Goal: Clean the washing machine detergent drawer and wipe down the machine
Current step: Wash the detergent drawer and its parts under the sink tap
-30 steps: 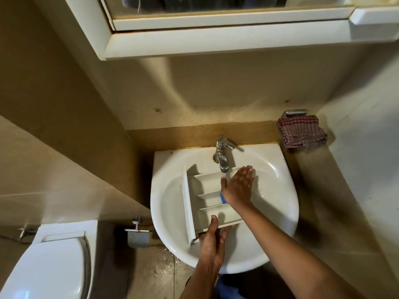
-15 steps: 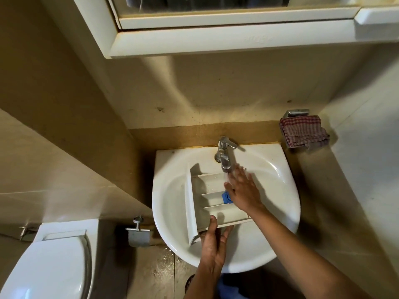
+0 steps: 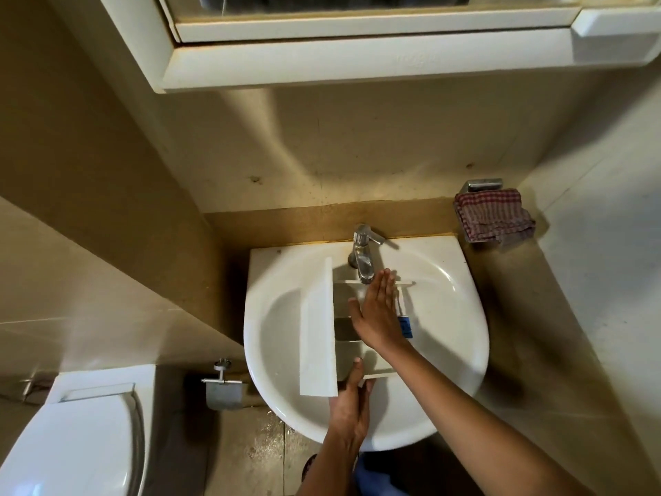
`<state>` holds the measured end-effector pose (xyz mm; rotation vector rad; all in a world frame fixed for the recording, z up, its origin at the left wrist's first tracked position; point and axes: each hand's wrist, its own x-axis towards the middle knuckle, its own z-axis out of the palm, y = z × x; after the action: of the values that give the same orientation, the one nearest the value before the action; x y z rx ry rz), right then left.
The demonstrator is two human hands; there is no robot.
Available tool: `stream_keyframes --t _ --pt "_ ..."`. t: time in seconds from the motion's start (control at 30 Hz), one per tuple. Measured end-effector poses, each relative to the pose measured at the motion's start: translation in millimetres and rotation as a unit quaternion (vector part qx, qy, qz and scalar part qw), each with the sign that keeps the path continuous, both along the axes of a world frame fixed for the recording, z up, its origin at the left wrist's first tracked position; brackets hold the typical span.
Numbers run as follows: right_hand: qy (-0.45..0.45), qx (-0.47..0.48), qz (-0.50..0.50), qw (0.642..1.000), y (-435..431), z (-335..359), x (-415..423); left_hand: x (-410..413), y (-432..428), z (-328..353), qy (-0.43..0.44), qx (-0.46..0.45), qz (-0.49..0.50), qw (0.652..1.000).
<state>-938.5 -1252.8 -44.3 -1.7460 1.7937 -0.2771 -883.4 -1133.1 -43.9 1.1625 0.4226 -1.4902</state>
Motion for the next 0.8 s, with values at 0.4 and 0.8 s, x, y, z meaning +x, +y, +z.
stream_keyframes --t 0.4,0.8 --pt "0.016 0.016 0.005 1.0 8.2 -1.7 17.4 13.7 -4.1 0.6 -0.007 -0.012 -0.034 0.999" --pt "0.052 0.041 0.191 0.979 13.4 -14.5 -34.0 13.6 0.8 -8.0 -0.009 0.02 0.031 0.999"
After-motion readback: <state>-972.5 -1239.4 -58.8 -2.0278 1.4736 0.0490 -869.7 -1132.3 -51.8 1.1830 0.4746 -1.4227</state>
